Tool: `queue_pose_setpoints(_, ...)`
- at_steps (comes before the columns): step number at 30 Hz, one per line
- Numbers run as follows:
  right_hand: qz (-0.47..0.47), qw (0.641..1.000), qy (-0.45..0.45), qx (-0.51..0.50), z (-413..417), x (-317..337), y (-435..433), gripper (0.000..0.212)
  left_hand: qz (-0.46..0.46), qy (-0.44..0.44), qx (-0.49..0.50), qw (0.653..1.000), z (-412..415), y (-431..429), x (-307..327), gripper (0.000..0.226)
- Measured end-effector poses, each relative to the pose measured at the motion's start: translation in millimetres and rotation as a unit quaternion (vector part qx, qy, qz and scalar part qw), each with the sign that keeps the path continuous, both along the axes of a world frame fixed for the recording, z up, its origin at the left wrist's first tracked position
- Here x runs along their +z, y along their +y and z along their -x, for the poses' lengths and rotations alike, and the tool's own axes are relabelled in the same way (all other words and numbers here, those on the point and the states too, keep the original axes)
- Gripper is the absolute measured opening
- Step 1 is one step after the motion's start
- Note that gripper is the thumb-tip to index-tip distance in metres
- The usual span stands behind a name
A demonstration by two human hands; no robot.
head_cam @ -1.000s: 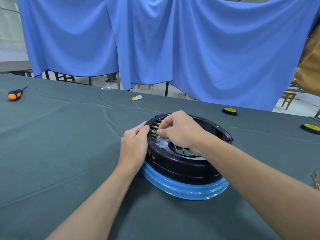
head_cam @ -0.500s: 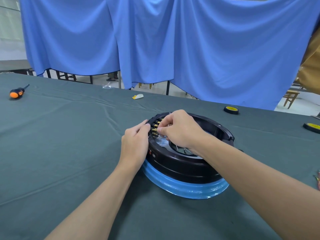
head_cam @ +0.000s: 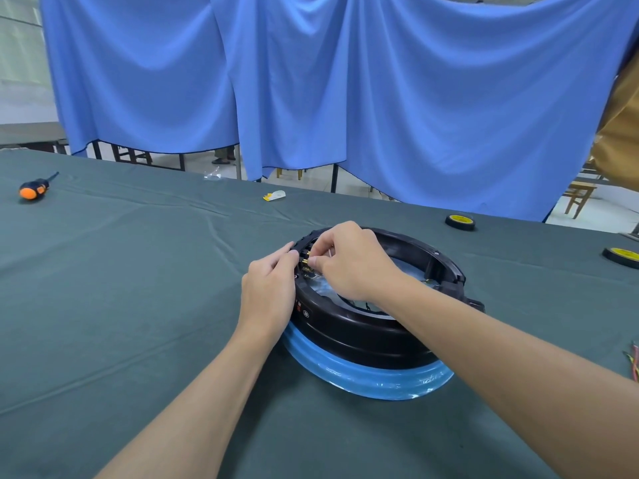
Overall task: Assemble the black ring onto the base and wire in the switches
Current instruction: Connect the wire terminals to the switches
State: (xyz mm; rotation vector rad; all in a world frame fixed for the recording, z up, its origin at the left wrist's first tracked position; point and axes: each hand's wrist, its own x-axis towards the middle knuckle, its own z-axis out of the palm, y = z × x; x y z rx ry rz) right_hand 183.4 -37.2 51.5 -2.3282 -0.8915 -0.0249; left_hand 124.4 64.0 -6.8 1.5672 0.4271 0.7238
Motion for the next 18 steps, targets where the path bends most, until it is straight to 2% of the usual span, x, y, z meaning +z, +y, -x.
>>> queue_pose_setpoints(5, 0.006, 1.000, -0.022, 0.016, 2, 2, -4, 0.017, -0.012, -0.005, 0.010, 1.000, -1, -1, 0, 0.049)
queue_pose_setpoints(7, 0.012, 0.999, -0.041, 0.024, 4, 5, -7, 0.012, -0.014, -0.012, 0.012, 1.000, 2, -2, 0, 0.034)
queue_pose_setpoints(11, 0.020, 0.993, -0.116, 0.024, 8, 12, -25, 0.011, -0.012, -0.023, 0.021, 0.999, 4, -1, 0, 0.033)
queue_pose_setpoints(14, 0.010, 0.987, -0.157, -0.020, 7, 17, -53, 0.012, -0.024, -0.024, 0.040, 0.999, 1, 2, 1, 0.030)
queue_pose_setpoints(18, 0.011, 0.971, -0.180, -0.156, -7, 10, -102, 0.018, -0.030, -0.041, 0.032, 0.998, 2, 2, 7, 0.028)
